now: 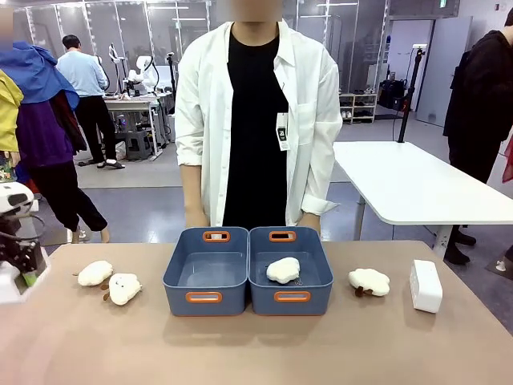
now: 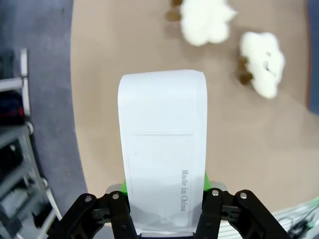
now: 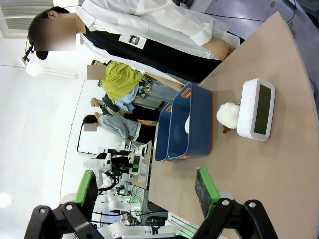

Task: Sort the digital clocks into the basket.
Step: Pick up the Digital clock from the table and place it into the empty Plastic storage basket.

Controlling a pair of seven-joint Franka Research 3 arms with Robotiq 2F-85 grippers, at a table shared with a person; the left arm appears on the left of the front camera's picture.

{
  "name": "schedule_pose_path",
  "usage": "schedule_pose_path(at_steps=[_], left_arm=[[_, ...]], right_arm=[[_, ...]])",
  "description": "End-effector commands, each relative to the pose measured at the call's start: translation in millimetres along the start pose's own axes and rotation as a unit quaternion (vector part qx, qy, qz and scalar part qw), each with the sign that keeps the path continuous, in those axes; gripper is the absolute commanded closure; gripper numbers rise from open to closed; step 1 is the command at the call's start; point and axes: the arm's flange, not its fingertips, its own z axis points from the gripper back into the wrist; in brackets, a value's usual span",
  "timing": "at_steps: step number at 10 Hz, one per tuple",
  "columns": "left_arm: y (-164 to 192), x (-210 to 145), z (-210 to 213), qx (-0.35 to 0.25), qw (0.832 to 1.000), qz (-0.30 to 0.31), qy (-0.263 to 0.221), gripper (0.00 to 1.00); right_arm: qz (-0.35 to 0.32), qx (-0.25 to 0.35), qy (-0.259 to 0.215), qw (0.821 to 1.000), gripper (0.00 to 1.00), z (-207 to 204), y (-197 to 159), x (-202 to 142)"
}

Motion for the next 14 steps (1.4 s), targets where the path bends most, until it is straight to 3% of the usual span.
schedule_pose_path(at_steps=[1,5,6,7,14], left_arm=[[-12.8,-11.2,22.9,-0.024,0.994,-0.103,-0.016,0.64],[-65.7,-57.1,47.0,-0.053,0.972,-0.224,-0.044,0.64],[-75.2,-58.4,43.8,-0.045,0.974,-0.217,-0.049,0.64],[-62.3,-40.8,45.1,-0.026,0.980,-0.195,-0.035,0.64],[-62.3,-40.8,45.1,-0.026,0.980,-0.195,-0.035,0.64]], right_arm=[[0.004,0.000,0.006,1.000,0.00,3.0,3.0,-3.0],[0.004,0.000,0.006,1.000,0.00,3.0,3.0,-3.0],[0.004,0.000,0.006,1.000,0.00,3.0,3.0,-3.0],[0.004,0.000,0.006,1.000,0.00,3.0,3.0,-3.0],[0.004,0.000,0.006,1.000,0.00,3.0,3.0,-3.0]])
